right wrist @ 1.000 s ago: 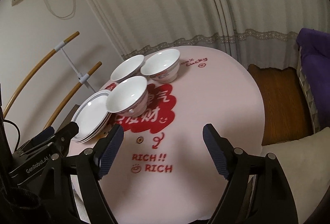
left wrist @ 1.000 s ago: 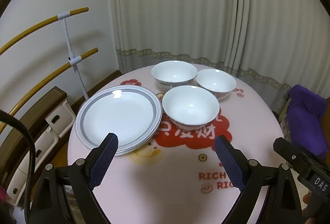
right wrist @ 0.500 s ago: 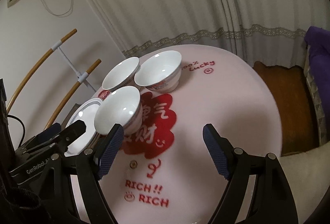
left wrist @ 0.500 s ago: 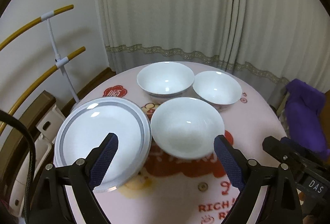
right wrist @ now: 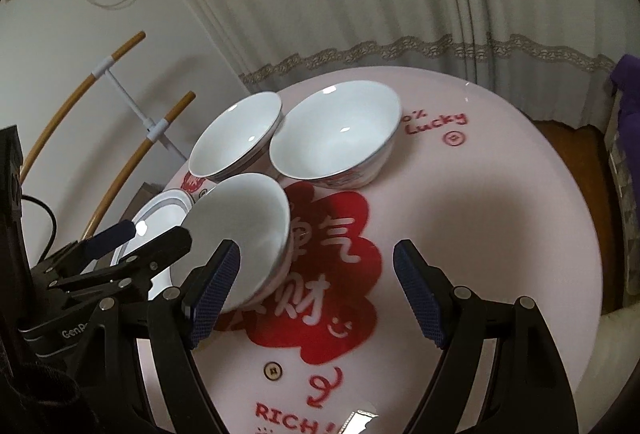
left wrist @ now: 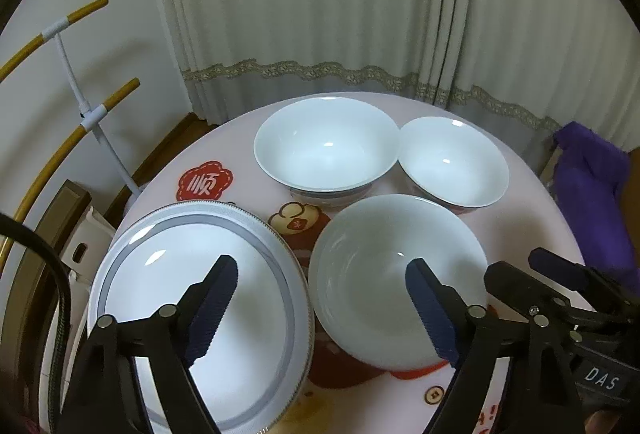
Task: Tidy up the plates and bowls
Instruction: 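Move both grippers toward the rim of a large white bowl, then close both grippers on the rim of the large white bowl, then lift the white bowl and carry it over another white bowl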
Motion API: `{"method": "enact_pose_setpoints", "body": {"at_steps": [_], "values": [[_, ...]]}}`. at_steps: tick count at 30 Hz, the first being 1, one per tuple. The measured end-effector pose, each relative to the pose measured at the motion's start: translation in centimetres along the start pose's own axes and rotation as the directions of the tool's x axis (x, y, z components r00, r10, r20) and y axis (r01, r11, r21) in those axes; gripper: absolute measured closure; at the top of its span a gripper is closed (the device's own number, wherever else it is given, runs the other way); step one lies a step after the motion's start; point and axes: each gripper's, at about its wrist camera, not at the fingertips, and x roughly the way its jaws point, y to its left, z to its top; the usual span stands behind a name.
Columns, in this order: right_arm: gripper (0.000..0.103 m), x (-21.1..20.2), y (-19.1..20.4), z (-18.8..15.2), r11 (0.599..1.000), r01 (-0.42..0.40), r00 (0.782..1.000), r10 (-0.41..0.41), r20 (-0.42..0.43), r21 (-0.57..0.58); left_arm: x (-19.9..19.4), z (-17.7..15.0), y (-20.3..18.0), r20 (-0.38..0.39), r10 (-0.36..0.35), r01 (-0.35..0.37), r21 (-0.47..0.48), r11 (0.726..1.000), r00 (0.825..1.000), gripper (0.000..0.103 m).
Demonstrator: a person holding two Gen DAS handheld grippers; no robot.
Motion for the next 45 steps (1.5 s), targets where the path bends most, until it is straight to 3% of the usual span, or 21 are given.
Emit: {"method": "enact_pose_setpoints", "body": {"at_steps": [6, 8, 12, 14, 18, 20, 28, 34, 45], "values": [[0.026, 1.4, 0.5, 0.5, 0.999, 0.033, 0.999, -0.033, -0.027, -0.006, 2.3, 2.0, 0.6, -0.025, -0.041, 0.042, 0.041, 0.998, 0.999, 0.028], [0.03, 1.9, 0.6, 0.6, 0.999, 0.043, 0.998, -0.044, -0.042, -0.015, 3.3, 2.7, 1.0, -0.043, -0.066, 0.068, 0.046, 0.997, 0.997, 0.036], [0.037, 2.7, 0.7, 0.8, 0.998, 0.051, 0.996, -0.052, -0.067, -0.024, 4.8, 3.0, 1.2, -0.071, -0.078, 0.082, 0.052, 0.995, 0.994, 0.042], [0.04, 3.0, 0.7, 0.8, 0.998, 0.05, 0.996, -0.051, -0.073, -0.028, 5.7, 3.0, 1.3, -0.093, -0.09, 0.095, 0.048, 0.994, 0.992, 0.052], [0.047, 3.4, 0.8, 0.8, 0.998, 0.046, 0.995, -0.048, -0.085, -0.032, 6.7, 3.5, 1.4, -0.103, -0.099, 0.104, 0.045, 0.994, 0.99, 0.058], [0.052, 3.6, 0.8, 0.8, 0.998, 0.044, 0.995, -0.047, -0.091, -0.032, 7.0, 3.4, 1.5, -0.102, -0.104, 0.109, 0.045, 0.993, 0.989, 0.074], [0.065, 3.8, 1.3, 0.8, 0.999, 0.034, 0.994, -0.038, -0.101, -0.039, 7.4, 2.7, 1.5, -0.108, -0.108, 0.114, 0.056, 0.992, 0.988, 0.09], [0.087, 3.7, 2.0, 0.7, 0.997, 0.031, 0.994, -0.038, -0.107, -0.074, 6.1, 2.6, 1.1, -0.083, -0.119, 0.125, 0.071, 0.99, 0.989, 0.094], [0.089, 1.9, 3.0, 0.8, 0.995, 0.026, 0.997, -0.033, -0.074, -0.097, 3.1, 2.3, 1.2, -0.056, -0.117, 0.121, 0.073, 0.99, 0.992, 0.095]]}}
